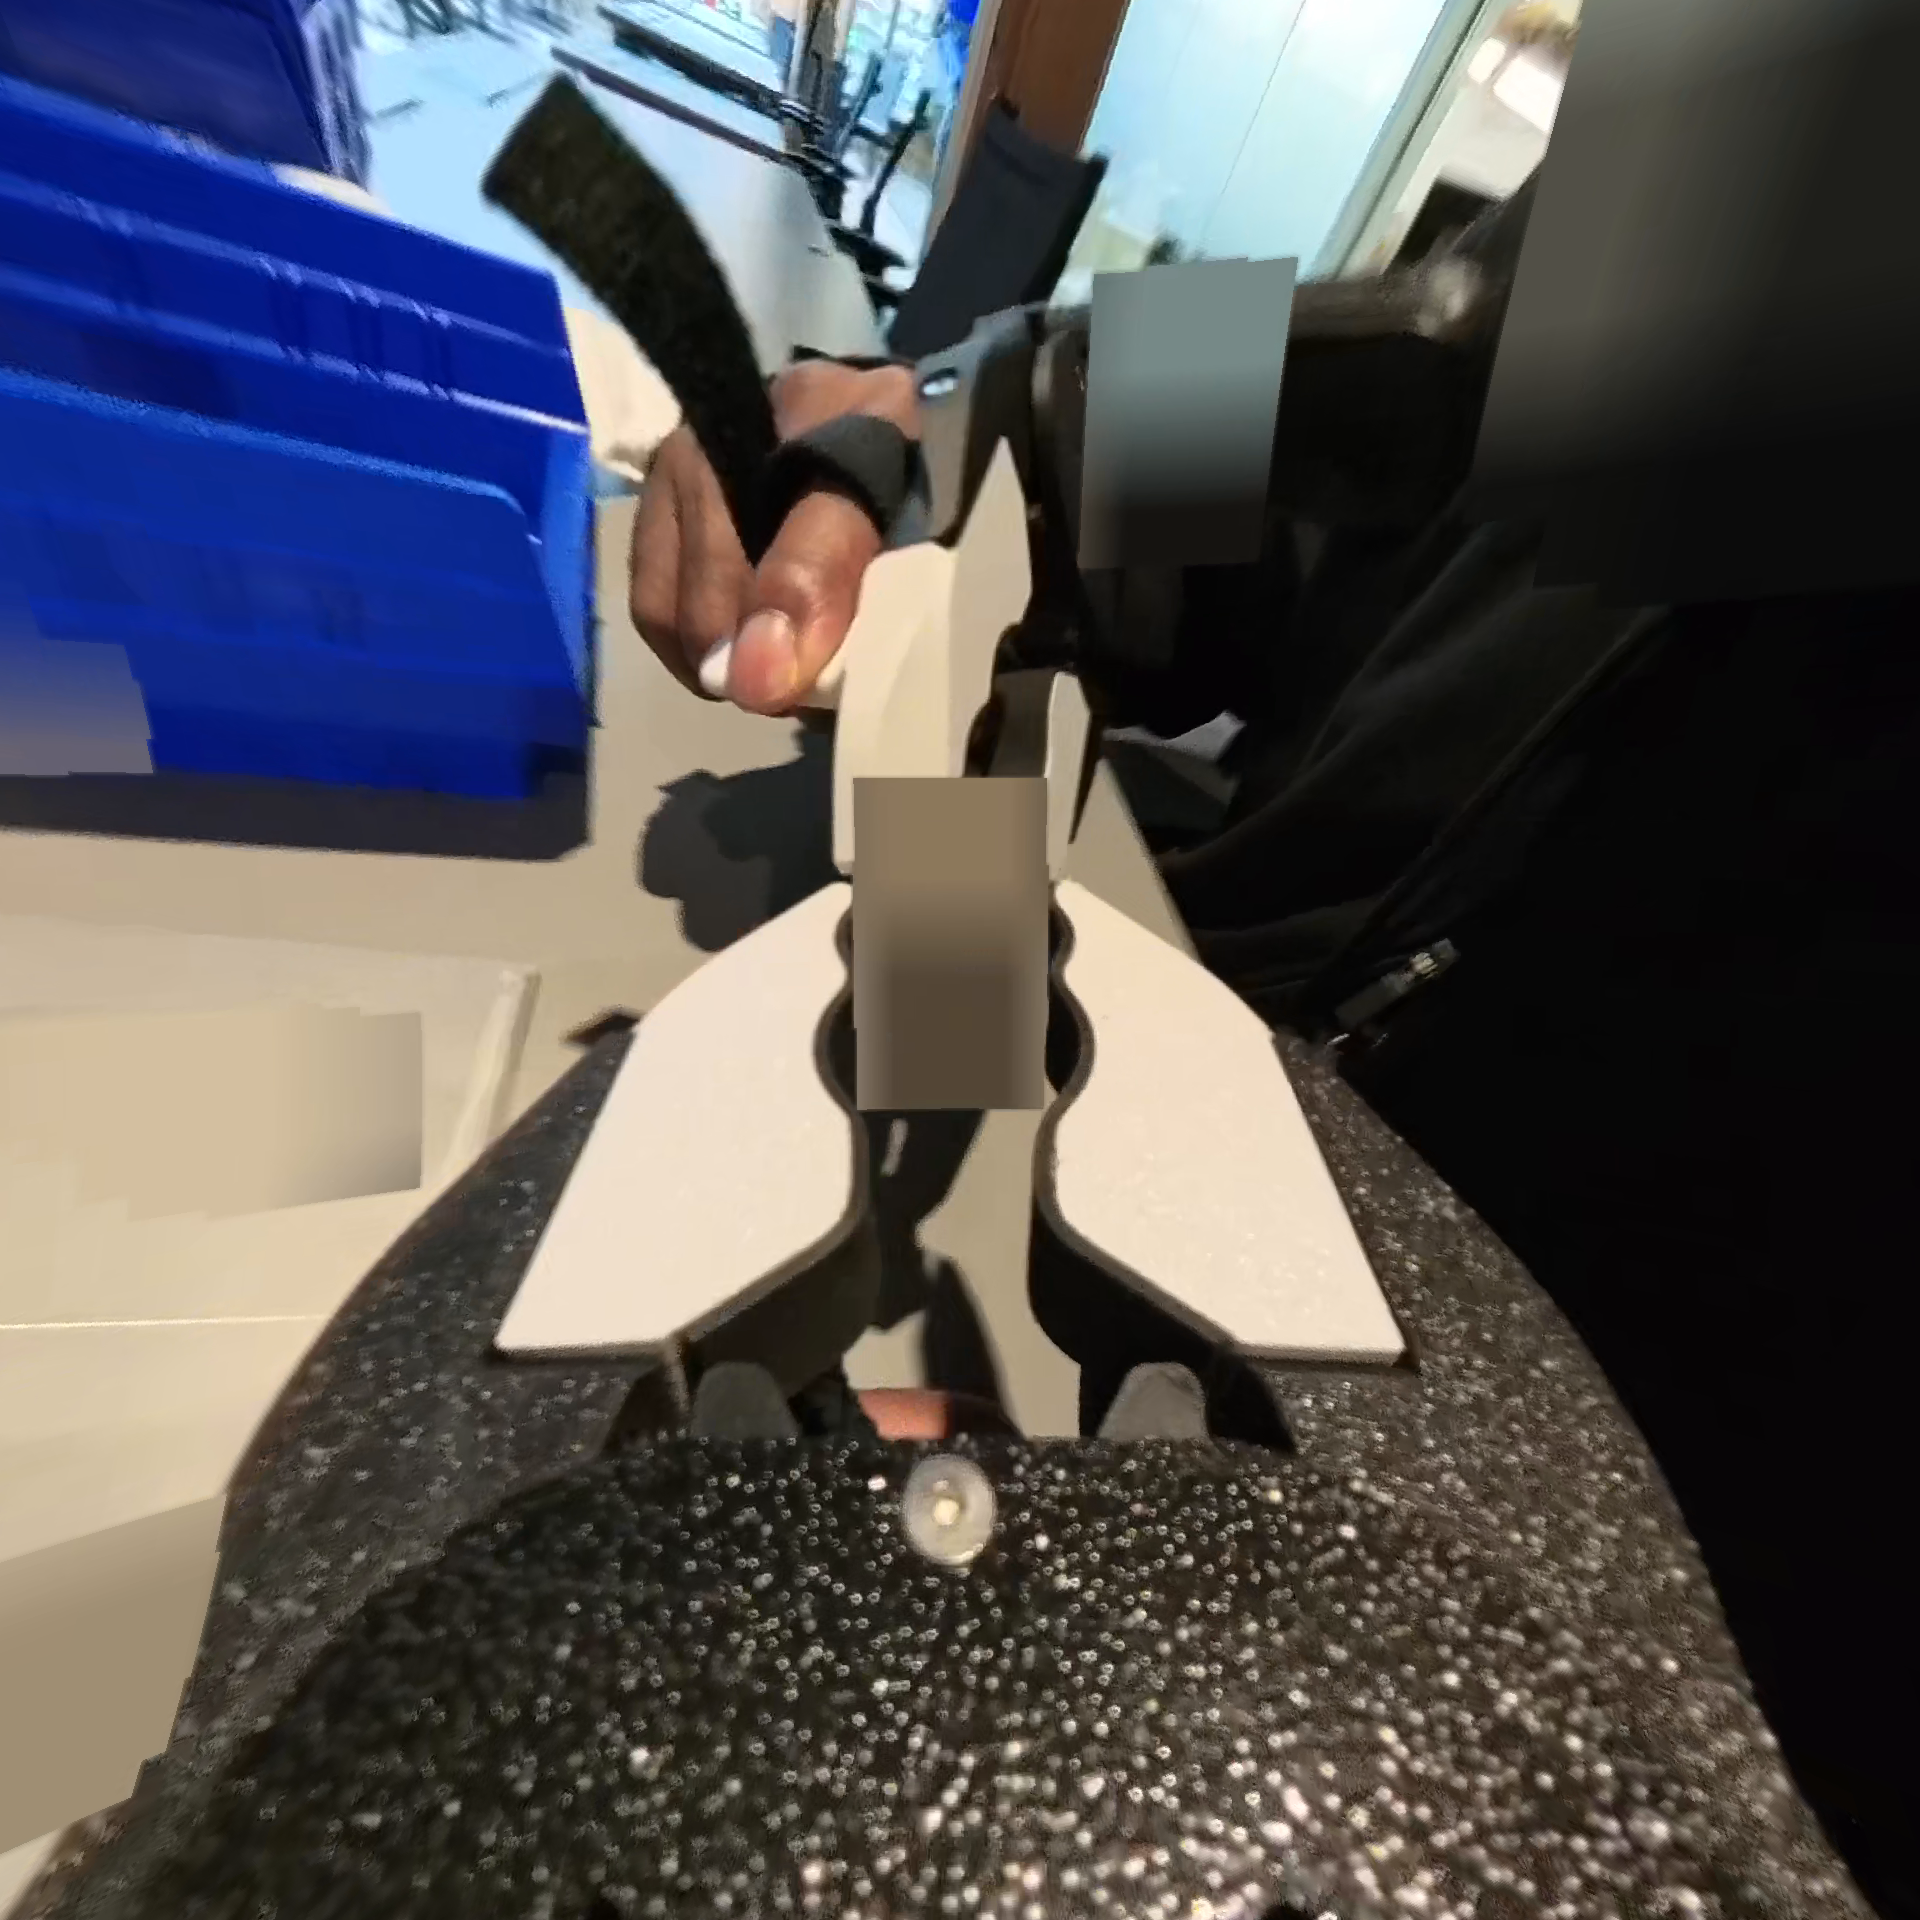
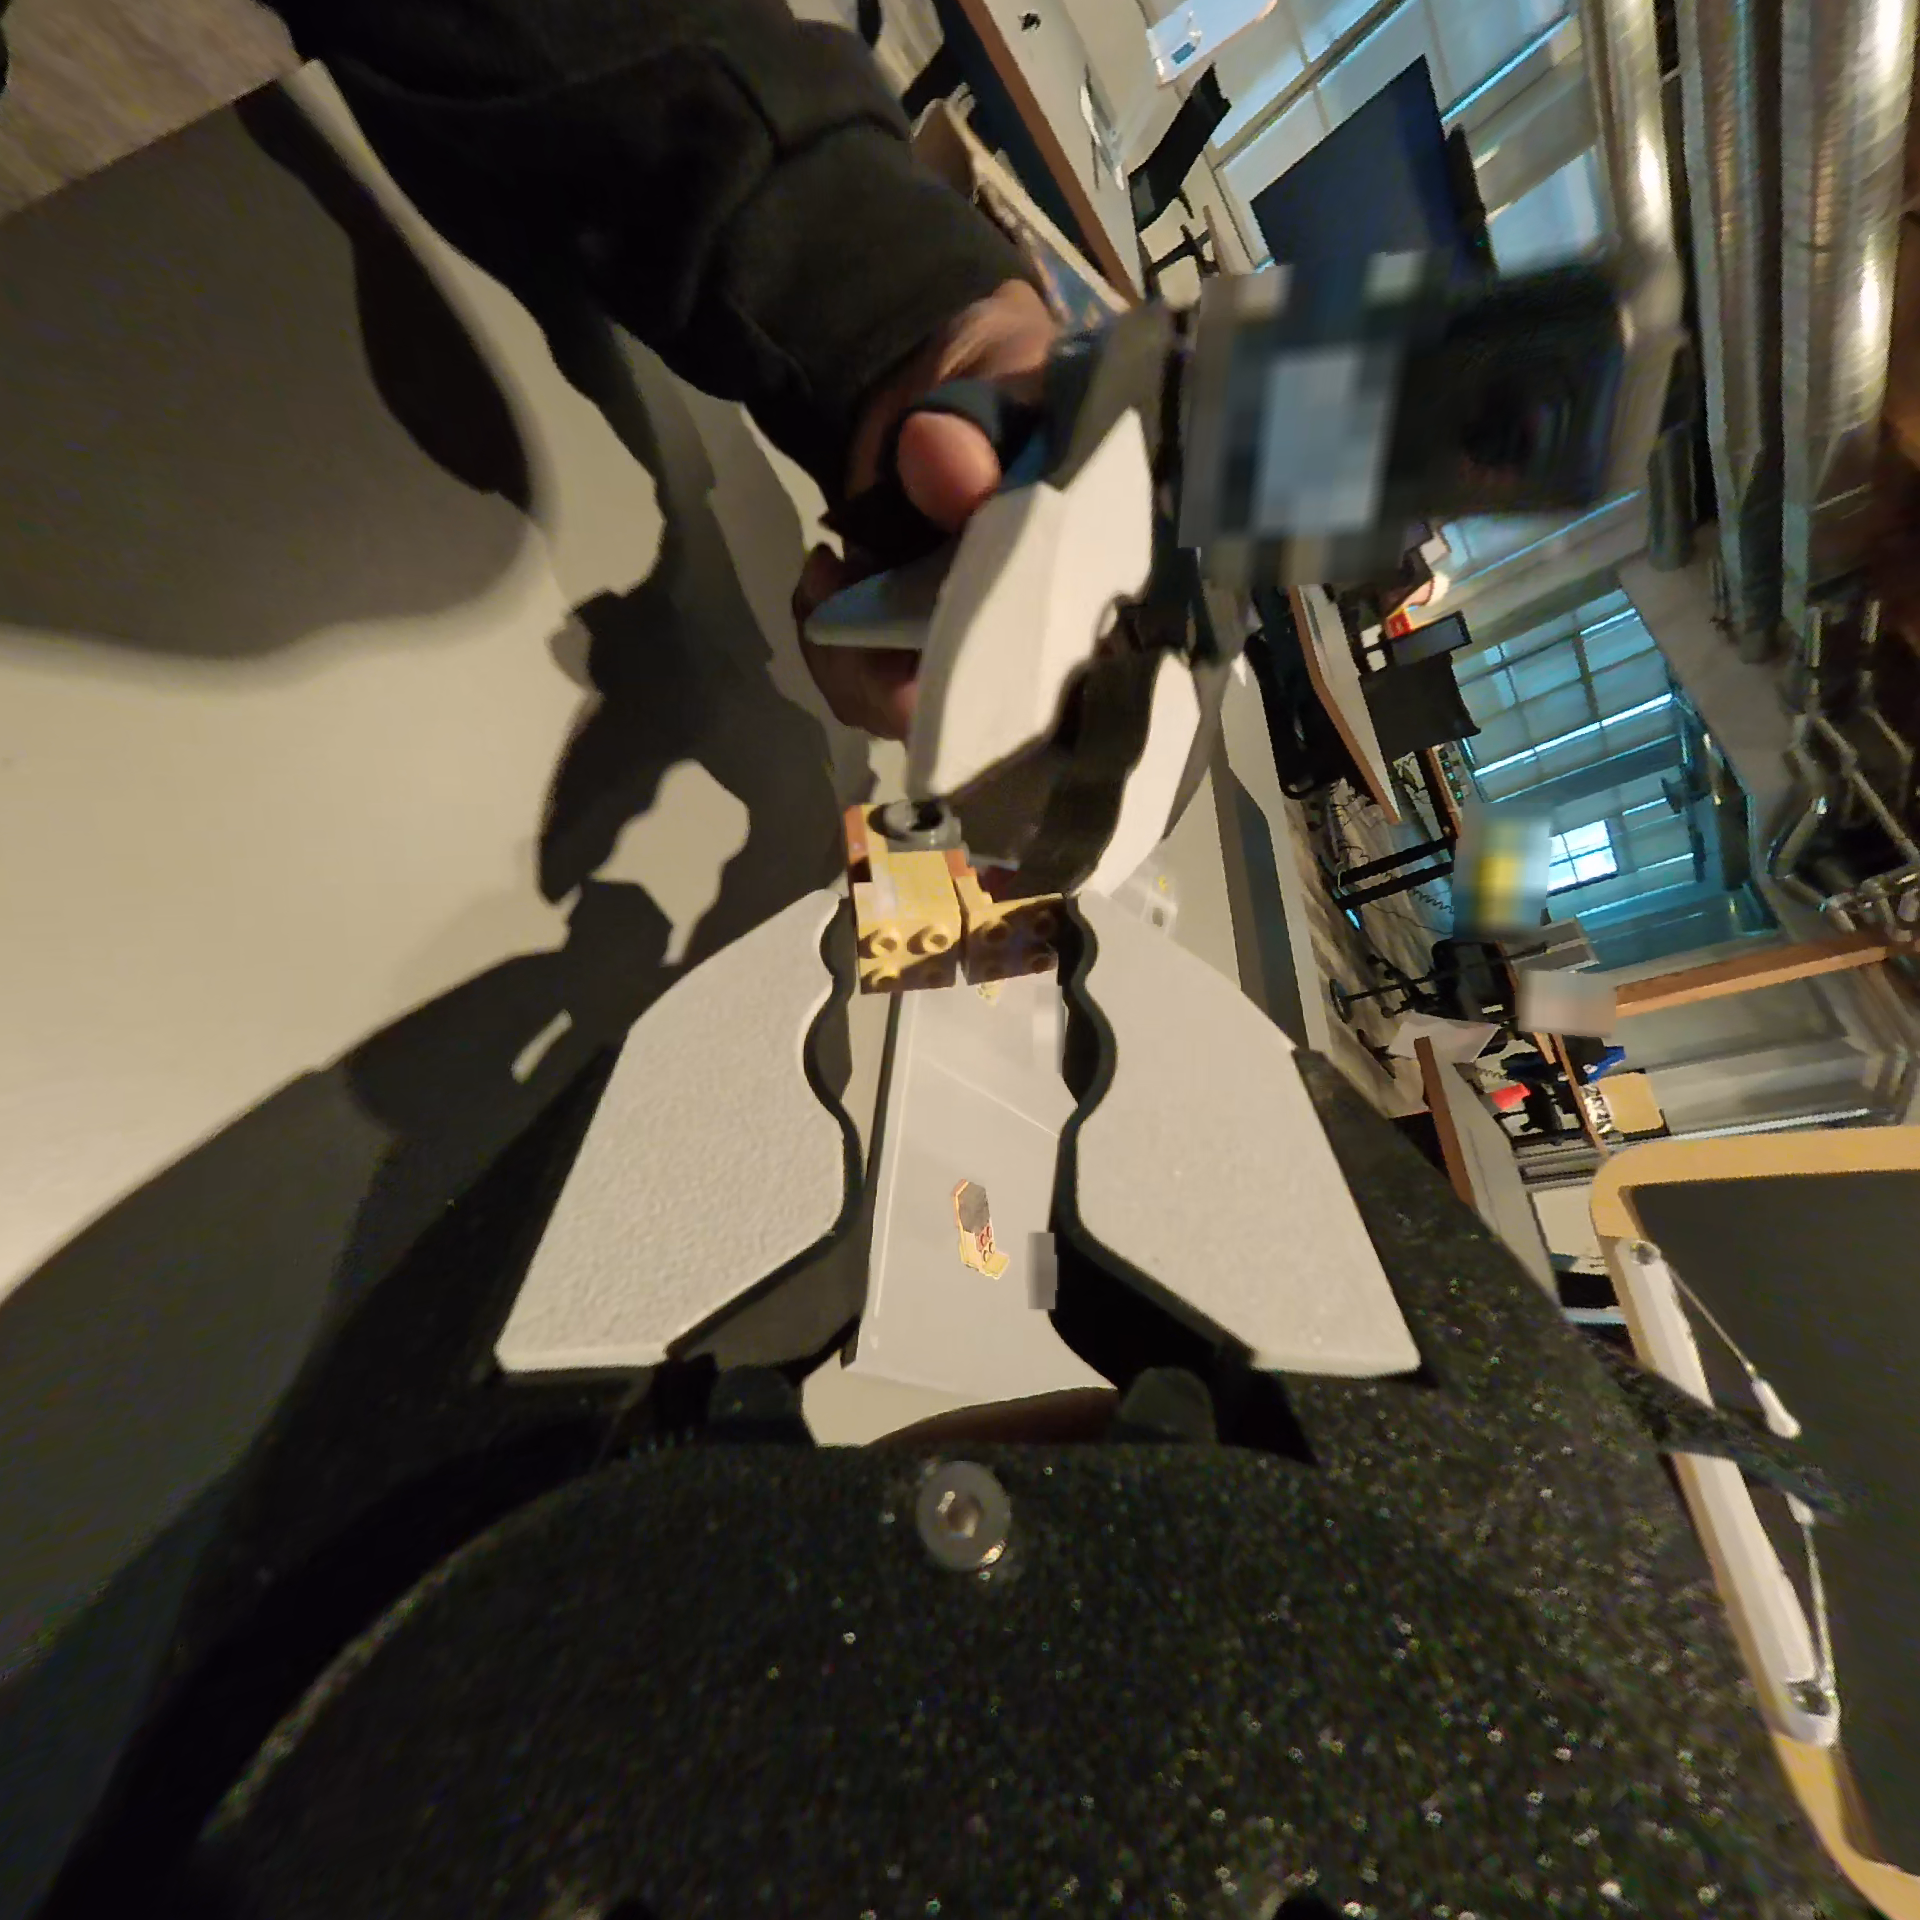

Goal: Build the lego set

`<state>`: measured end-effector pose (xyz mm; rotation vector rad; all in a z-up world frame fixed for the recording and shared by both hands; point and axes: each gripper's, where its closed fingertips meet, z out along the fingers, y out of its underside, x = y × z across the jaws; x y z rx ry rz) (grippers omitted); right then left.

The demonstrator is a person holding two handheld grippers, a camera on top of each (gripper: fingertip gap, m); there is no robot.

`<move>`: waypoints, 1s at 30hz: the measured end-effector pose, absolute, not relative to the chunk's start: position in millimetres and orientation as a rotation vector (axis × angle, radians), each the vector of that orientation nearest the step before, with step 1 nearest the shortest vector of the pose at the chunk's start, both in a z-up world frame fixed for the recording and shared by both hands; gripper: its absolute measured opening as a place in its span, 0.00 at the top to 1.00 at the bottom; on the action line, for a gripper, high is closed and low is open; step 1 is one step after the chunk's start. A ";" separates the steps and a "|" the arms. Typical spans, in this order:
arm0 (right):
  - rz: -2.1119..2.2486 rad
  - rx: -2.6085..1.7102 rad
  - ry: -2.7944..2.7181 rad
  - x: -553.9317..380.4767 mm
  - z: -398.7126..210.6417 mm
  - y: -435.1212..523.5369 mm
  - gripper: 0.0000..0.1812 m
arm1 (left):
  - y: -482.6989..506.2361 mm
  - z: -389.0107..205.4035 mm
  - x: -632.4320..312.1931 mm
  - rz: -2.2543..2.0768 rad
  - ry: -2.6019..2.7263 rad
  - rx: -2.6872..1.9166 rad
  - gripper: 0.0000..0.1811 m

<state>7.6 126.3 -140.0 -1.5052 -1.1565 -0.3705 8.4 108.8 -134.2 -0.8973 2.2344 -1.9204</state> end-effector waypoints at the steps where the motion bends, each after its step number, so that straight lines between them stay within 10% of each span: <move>1: -0.361 -1.507 -1.144 8.1 -138.7 126.6 0.80 | 111.2 -134.0 9.4 -1.859 2.224 -0.858 0.82; 22: -0.034 -1.501 -0.897 12.7 -108.2 119.1 0.80 | 120.9 -126.8 10.5 -1.278 2.016 -0.357 0.76; 30: -0.012 -1.517 -0.882 13.9 -112.2 119.5 0.80 | 107.0 -111.8 9.2 -1.290 1.873 -0.227 0.88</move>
